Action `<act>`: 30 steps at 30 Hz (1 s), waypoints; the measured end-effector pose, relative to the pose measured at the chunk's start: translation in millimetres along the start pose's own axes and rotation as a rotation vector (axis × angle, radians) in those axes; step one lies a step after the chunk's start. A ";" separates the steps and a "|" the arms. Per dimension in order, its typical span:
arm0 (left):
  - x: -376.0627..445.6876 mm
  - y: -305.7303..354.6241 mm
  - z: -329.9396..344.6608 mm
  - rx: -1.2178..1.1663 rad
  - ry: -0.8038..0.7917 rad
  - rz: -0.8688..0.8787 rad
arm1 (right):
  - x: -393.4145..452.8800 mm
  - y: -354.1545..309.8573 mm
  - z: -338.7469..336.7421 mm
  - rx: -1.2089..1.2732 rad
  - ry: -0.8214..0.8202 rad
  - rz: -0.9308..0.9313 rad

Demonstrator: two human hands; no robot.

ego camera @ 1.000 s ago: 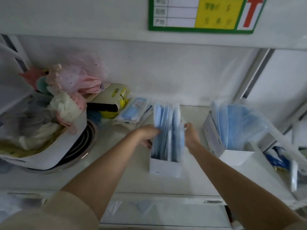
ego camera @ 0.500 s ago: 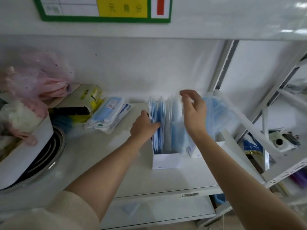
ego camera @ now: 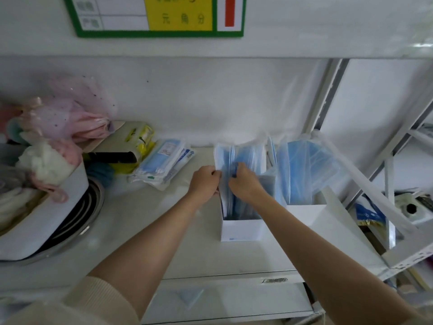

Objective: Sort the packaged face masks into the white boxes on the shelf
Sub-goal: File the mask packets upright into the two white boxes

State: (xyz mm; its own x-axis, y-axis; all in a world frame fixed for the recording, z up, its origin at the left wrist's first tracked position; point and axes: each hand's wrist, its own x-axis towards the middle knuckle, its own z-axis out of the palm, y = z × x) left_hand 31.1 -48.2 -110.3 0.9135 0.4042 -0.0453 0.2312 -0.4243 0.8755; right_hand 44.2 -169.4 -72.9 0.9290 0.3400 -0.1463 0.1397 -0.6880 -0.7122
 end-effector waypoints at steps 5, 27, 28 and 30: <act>2.3 0.2 -2.5 -0.150 -0.007 -0.021 | 2.6 4.3 9.2 0.071 0.038 -0.019; 9.3 26.0 4.7 0.571 0.051 -0.025 | -0.5 21.7 -0.8 -0.037 0.225 -0.233; 4.3 21.8 8.6 0.569 0.099 0.036 | -0.4 22.8 -0.9 -0.032 0.229 -0.231; -3.4 12.1 11.2 0.520 0.228 0.218 | 0.5 25.1 -1.8 -0.011 0.230 -0.214</act>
State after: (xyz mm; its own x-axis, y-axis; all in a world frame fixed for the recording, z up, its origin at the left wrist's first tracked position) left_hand 34.5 -63.8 -104.9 0.8769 0.4022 0.2633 0.2323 -0.8341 0.5004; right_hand 48.8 -187.6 -89.6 0.9312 0.3245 0.1663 0.3429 -0.6241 -0.7021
